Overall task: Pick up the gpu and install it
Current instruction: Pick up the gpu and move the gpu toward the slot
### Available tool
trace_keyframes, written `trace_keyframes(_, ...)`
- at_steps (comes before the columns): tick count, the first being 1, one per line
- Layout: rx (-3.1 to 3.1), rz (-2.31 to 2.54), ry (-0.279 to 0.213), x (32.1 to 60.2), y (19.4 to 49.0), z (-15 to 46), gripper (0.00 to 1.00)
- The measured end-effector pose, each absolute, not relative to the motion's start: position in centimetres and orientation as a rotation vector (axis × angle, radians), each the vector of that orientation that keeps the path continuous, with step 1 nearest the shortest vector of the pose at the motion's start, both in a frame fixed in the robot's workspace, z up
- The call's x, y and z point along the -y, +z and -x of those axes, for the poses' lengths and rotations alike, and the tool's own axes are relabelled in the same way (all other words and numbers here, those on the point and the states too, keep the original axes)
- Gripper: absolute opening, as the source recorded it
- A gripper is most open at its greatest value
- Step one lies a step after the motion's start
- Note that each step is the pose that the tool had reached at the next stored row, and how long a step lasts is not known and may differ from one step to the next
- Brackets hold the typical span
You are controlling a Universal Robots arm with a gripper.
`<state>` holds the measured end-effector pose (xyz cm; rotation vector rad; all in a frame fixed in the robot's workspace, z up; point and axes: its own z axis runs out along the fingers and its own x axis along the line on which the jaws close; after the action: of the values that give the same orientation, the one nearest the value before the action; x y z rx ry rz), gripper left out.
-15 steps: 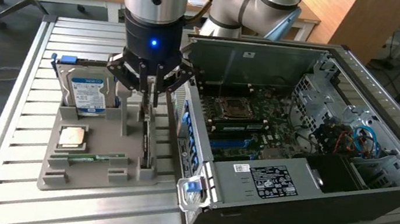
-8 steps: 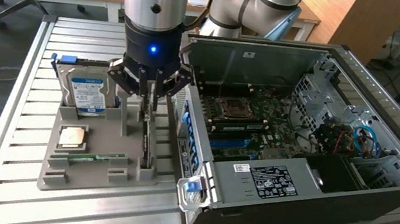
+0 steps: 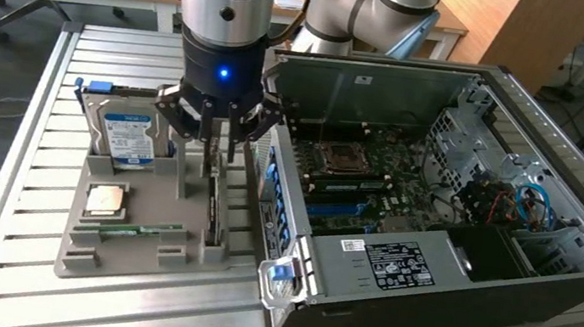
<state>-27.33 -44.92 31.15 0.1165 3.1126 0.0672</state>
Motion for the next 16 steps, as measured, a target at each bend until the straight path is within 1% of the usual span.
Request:
trace_keyframes(1, -3.113, -0.117, 0.067, 44.9, 31.2, 27.3, 0.36)
trace_keyframes(2, -3.113, -0.116, 0.067, 44.9, 31.1, 27.3, 0.36)
trace_keyframes(3, -3.113, -0.116, 0.067, 44.9, 31.2, 27.3, 0.43)
trace_keyframes(16, -3.112, -0.117, 0.067, 45.0, 29.2, 27.3, 0.43)
